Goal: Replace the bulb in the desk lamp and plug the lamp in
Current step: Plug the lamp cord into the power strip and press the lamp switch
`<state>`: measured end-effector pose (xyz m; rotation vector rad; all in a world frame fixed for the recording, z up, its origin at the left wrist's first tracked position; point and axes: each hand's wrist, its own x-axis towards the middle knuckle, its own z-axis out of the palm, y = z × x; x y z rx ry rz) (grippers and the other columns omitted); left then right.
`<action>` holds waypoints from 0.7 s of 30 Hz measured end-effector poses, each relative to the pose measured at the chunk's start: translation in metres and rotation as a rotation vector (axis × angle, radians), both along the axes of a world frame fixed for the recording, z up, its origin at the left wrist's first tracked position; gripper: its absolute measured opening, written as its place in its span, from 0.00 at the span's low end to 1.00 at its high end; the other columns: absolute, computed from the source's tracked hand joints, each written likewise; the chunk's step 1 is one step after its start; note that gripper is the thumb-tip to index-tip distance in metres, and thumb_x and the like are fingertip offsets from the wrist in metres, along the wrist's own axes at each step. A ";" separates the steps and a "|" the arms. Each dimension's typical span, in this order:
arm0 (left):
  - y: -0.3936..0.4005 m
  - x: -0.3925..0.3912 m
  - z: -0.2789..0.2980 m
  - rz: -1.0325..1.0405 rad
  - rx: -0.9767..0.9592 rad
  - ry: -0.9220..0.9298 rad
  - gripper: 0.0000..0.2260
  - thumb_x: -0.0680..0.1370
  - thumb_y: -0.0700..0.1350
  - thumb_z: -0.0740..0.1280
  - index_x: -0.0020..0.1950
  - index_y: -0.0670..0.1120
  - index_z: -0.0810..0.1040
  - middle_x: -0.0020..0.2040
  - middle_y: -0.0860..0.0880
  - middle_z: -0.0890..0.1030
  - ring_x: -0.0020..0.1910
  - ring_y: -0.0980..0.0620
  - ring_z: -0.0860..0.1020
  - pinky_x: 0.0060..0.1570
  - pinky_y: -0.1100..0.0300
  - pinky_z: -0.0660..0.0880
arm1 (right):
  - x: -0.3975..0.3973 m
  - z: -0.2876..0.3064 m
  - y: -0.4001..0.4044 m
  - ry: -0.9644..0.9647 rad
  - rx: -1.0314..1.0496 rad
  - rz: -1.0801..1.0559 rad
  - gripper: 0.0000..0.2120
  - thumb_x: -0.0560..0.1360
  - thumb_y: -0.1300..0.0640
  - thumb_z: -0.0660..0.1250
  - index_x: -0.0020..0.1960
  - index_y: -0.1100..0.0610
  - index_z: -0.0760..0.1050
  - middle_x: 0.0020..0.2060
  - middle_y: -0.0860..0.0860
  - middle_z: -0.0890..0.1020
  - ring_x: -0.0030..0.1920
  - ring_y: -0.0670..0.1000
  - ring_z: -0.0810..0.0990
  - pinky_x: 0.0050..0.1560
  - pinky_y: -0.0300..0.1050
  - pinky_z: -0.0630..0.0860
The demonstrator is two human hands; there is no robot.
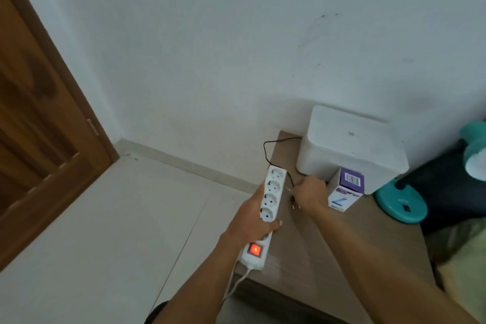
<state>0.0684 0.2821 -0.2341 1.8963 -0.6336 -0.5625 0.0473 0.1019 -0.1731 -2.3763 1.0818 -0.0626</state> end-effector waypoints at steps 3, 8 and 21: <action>0.000 0.000 -0.002 0.008 -0.021 0.003 0.43 0.71 0.52 0.80 0.80 0.60 0.58 0.61 0.54 0.82 0.55 0.58 0.83 0.57 0.55 0.82 | 0.005 0.019 0.003 -0.187 0.049 -0.026 0.05 0.74 0.62 0.69 0.47 0.59 0.83 0.41 0.54 0.84 0.39 0.51 0.78 0.39 0.42 0.72; -0.001 0.000 0.000 -0.012 -0.029 0.002 0.44 0.73 0.50 0.80 0.80 0.61 0.55 0.61 0.56 0.80 0.58 0.56 0.82 0.59 0.58 0.80 | 0.009 0.034 0.020 -0.417 0.214 0.067 0.07 0.70 0.62 0.71 0.47 0.54 0.81 0.39 0.48 0.83 0.42 0.48 0.82 0.43 0.44 0.79; -0.003 0.002 -0.006 0.009 0.018 -0.039 0.46 0.73 0.53 0.79 0.83 0.54 0.54 0.61 0.55 0.79 0.56 0.58 0.81 0.54 0.72 0.75 | -0.005 0.002 0.036 -0.417 0.190 0.112 0.04 0.71 0.61 0.74 0.45 0.53 0.83 0.36 0.45 0.83 0.39 0.43 0.82 0.40 0.41 0.80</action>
